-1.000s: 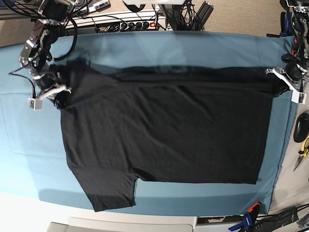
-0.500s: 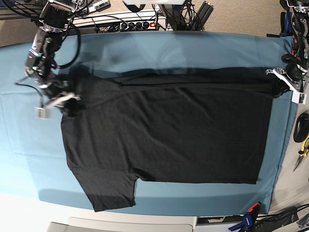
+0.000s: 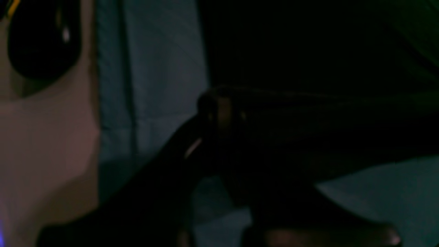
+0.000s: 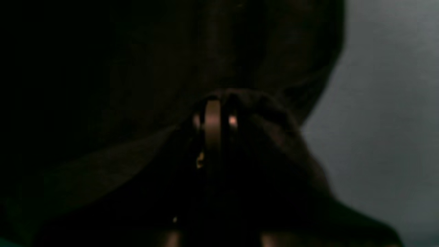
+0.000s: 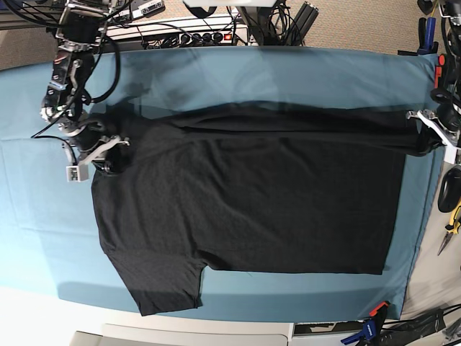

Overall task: Fold the T-shirt properly
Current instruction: 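Lower the held shoulders and drag them back across the shirt body, then release the shoulder with the right gripper and regrasp near the collar, then hold the shirt edge with both grippers and adjust the grip, then pull both held corners toward the robot to stretch the shirt flat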

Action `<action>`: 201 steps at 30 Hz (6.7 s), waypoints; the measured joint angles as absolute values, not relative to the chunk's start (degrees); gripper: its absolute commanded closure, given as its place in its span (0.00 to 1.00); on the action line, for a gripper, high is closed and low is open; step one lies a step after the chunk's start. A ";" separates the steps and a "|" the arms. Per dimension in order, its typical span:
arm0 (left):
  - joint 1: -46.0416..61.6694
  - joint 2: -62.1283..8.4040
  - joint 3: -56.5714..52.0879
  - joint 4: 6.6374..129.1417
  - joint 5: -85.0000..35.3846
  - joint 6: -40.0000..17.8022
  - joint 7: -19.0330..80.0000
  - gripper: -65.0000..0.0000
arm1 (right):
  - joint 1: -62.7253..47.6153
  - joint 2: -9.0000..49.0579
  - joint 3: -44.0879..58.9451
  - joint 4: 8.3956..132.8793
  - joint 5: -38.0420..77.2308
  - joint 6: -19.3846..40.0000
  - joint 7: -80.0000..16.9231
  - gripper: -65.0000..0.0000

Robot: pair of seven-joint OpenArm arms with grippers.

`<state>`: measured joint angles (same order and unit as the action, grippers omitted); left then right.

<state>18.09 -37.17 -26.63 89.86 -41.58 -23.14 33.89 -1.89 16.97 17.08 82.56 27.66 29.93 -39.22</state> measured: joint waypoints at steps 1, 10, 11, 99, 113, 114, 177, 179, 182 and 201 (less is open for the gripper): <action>18.09 -37.17 -26.63 89.86 -41.58 -23.14 33.89 1.00 | -1.89 17.15 17.08 82.56 27.62 29.30 -39.18 1.00; 18.06 -37.19 -26.63 89.86 -44.21 -23.99 33.91 1.00 | -1.89 17.12 17.10 82.59 26.39 27.62 -39.16 1.00; 18.06 -37.19 -26.63 89.86 -44.21 -24.29 33.91 1.00 | -1.89 17.12 17.10 82.59 26.37 27.64 -39.16 1.00; 16.51 -37.19 -24.82 89.86 -45.71 -21.82 35.92 0.42 | -17.47 7.14 44.10 83.29 65.49 38.02 -55.05 0.43; 16.51 -37.19 -24.82 89.86 -45.71 -21.82 35.90 0.42 | -17.47 7.14 44.10 83.26 65.32 39.31 -55.33 0.43; 16.51 -37.19 -24.82 89.86 -45.71 -21.82 35.90 0.42 | -17.47 7.14 44.10 83.26 65.76 39.29 -55.59 0.43; 15.99 -31.94 -25.56 78.81 -60.40 -19.53 39.90 0.42 | -15.29 8.25 44.07 86.00 51.88 39.07 -52.47 1.00; 16.10 -31.94 -25.56 78.78 -60.77 -19.55 40.07 0.42 | -15.29 8.23 44.07 86.00 51.88 39.07 -52.47 1.00; 16.60 -31.97 -25.56 78.78 -61.89 -19.97 40.21 0.46 | -15.29 8.25 44.07 86.00 51.88 39.07 -52.47 1.00; 18.85 -31.77 -25.23 78.61 -63.33 -23.00 40.95 1.00 | -15.44 8.25 44.07 86.00 51.90 39.07 -52.95 1.00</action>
<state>18.85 -31.77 -25.23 78.61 -63.33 -23.00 40.95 -15.44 8.25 44.07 86.00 51.90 39.07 -52.95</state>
